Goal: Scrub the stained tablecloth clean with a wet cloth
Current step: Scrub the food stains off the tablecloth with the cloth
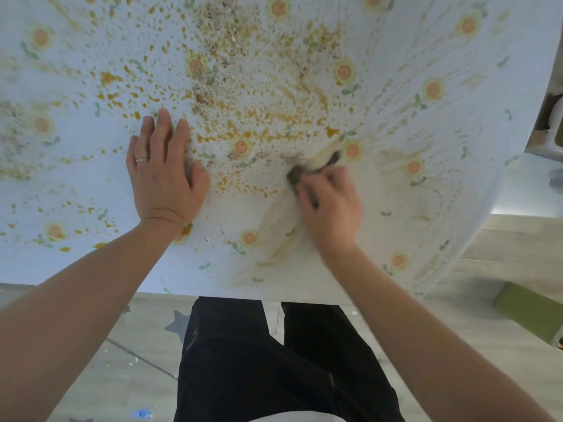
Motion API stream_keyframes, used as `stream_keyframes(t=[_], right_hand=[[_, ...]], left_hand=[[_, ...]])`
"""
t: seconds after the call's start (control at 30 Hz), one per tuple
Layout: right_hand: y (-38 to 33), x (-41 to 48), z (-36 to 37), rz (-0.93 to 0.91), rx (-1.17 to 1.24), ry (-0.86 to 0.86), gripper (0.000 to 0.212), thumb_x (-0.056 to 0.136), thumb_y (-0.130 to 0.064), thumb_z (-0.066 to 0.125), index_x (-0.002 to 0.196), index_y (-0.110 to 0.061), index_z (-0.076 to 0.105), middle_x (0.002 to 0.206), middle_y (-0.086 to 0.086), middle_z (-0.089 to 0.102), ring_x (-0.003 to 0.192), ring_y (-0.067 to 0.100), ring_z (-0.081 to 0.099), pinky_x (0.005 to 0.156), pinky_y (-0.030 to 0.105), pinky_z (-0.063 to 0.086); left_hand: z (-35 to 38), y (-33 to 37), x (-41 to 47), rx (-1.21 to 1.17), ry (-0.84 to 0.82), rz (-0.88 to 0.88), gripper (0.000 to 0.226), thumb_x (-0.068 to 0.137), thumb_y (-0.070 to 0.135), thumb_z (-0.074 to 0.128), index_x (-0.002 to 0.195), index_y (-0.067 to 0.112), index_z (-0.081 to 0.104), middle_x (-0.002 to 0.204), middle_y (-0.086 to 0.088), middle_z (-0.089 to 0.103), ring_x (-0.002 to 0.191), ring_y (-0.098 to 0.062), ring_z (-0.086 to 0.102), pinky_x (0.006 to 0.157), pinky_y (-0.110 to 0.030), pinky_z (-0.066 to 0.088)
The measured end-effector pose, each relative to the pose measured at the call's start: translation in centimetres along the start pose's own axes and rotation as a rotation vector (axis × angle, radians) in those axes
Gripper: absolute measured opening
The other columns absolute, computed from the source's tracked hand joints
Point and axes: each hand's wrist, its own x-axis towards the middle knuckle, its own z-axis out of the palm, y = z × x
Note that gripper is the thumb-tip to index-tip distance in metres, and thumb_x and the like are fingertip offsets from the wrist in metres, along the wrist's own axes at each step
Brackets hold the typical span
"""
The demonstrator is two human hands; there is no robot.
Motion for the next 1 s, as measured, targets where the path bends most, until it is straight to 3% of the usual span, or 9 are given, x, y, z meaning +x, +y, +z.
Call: stream_keyframes(t=[0.1, 0.17, 0.27, 0.37, 0.47, 0.63, 0.77, 0.87, 1.0], right_hand=[[-1.8, -5.6, 0.6, -0.393, -0.028, -0.315, 0.017, 0.087, -0.027, 0.077, 0.103, -0.026, 0.076, 0.096, -0.001, 0.062, 0.080, 0.020, 0.053, 0.059, 0.032, 0.049], [-0.9, -4.9, -0.6, -0.417, -0.070, -0.455, 0.012, 0.091, -0.040, 0.069, 0.102, -0.035, 0.073, 0.097, -0.011, 0.061, 0.084, 0.012, 0.054, 0.070, 0.035, 0.052], [3.3, 1.0, -3.1, -0.294, -0.278, -0.249, 0.014, 0.084, -0.059, 0.066, 0.088, -0.046, 0.071, 0.097, -0.018, 0.063, 0.086, 0.005, 0.059, 0.079, 0.034, 0.051], [5.7, 6.9, -3.9, 0.008, -0.230, 0.097, 0.020, 0.093, -0.041, 0.063, 0.099, -0.026, 0.075, 0.106, -0.001, 0.060, 0.083, 0.017, 0.059, 0.065, 0.041, 0.053], [2.8, 8.5, -1.6, 0.189, -0.170, 0.149, 0.018, 0.093, -0.036, 0.064, 0.099, -0.022, 0.074, 0.107, -0.001, 0.057, 0.077, 0.012, 0.053, 0.061, 0.032, 0.050], [-2.6, 1.5, 1.7, -0.164, -0.037, -0.115, 0.007, 0.089, -0.023, 0.072, 0.091, -0.017, 0.073, 0.099, 0.006, 0.061, 0.078, 0.025, 0.059, 0.052, 0.030, 0.047], [1.2, -1.7, -0.4, -0.414, -0.091, -0.221, 0.015, 0.082, -0.022, 0.081, 0.096, -0.022, 0.075, 0.098, 0.005, 0.065, 0.075, 0.026, 0.061, 0.049, 0.034, 0.051], [4.6, 1.7, -2.7, -0.252, -0.126, -0.056, 0.011, 0.092, -0.034, 0.072, 0.099, -0.025, 0.074, 0.102, 0.001, 0.063, 0.080, 0.025, 0.064, 0.055, 0.034, 0.052], [3.3, 6.7, -1.7, 0.227, -0.123, 0.127, 0.016, 0.092, -0.034, 0.064, 0.098, -0.021, 0.072, 0.108, 0.000, 0.057, 0.080, 0.020, 0.059, 0.059, 0.037, 0.052]], left_hand=[[0.1, 0.1, -0.1, -0.003, 0.017, -0.005, 0.062, 0.099, 0.034, 0.043, 0.159, 0.018, 0.035, 0.169, -0.008, 0.026, 0.157, -0.031, 0.020, 0.126, -0.051, 0.016], [0.1, 0.1, -0.1, -0.004, 0.019, 0.001, 0.062, 0.099, 0.034, 0.043, 0.158, 0.018, 0.036, 0.169, -0.009, 0.027, 0.157, -0.031, 0.020, 0.126, -0.052, 0.017], [0.1, 0.0, -0.1, -0.001, 0.018, -0.004, 0.062, 0.099, 0.034, 0.043, 0.158, 0.018, 0.036, 0.169, -0.009, 0.027, 0.157, -0.031, 0.020, 0.125, -0.052, 0.018], [0.1, 0.0, 0.0, 0.006, 0.027, 0.000, 0.061, 0.099, 0.034, 0.043, 0.158, 0.018, 0.036, 0.168, -0.009, 0.029, 0.156, -0.032, 0.022, 0.125, -0.052, 0.018], [0.1, 0.1, -0.2, 0.012, 0.029, 0.002, 0.061, 0.100, 0.035, 0.043, 0.158, 0.018, 0.036, 0.168, -0.009, 0.029, 0.156, -0.032, 0.023, 0.125, -0.052, 0.019], [0.1, 0.0, -0.1, 0.001, 0.026, -0.001, 0.062, 0.099, 0.035, 0.042, 0.158, 0.017, 0.037, 0.168, -0.009, 0.028, 0.156, -0.032, 0.022, 0.124, -0.053, 0.020], [0.1, 0.0, -0.1, 0.002, 0.020, 0.004, 0.062, 0.099, 0.035, 0.042, 0.158, 0.017, 0.037, 0.168, -0.009, 0.028, 0.156, -0.032, 0.022, 0.124, -0.053, 0.021], [0.0, 0.2, -0.1, 0.002, 0.009, -0.008, 0.062, 0.099, 0.035, 0.042, 0.158, 0.018, 0.036, 0.168, -0.009, 0.027, 0.157, -0.031, 0.021, 0.125, -0.052, 0.019], [-0.1, 0.1, 0.0, 0.010, 0.007, -0.008, 0.061, 0.099, 0.035, 0.043, 0.157, 0.017, 0.037, 0.168, -0.009, 0.028, 0.156, -0.032, 0.022, 0.124, -0.053, 0.020]])
